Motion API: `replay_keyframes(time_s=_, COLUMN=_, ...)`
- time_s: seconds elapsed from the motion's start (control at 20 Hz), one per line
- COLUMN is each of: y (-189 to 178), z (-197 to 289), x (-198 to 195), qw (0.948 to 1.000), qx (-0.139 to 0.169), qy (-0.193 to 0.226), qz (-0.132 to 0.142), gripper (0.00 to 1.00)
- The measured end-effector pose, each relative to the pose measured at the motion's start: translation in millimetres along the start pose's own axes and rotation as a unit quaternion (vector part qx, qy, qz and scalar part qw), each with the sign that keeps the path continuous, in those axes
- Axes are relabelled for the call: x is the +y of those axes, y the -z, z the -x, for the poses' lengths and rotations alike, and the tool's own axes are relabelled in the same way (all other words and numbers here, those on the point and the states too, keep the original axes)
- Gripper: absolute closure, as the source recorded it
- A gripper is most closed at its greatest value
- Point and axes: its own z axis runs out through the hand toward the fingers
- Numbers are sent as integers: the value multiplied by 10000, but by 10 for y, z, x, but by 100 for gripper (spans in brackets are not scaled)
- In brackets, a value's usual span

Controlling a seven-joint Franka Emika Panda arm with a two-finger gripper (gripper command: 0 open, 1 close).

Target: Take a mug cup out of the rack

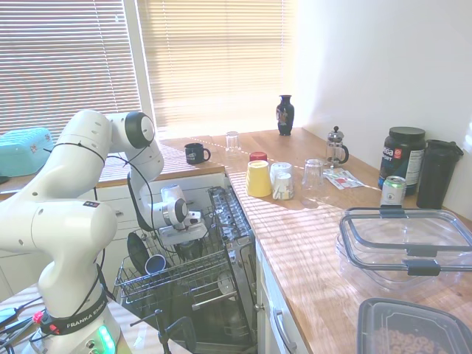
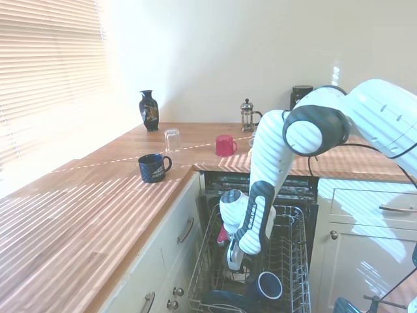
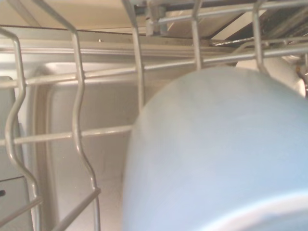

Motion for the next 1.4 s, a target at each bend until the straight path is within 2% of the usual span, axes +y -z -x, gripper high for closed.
replay_keyframes(time_s=0.5, y=-16, z=37, x=21, qw=10000, qx=-17, qy=-11, qz=3, gripper=100)
replay_keyframes(time_s=1.1, y=27, z=41, x=-24, qw=9999, qx=-40, qy=33, qz=148, gripper=100)
replay_keyframes(time_s=1.4, y=224, z=-25, x=-54, qw=9997, qx=-107, qy=26, qz=234, gripper=100)
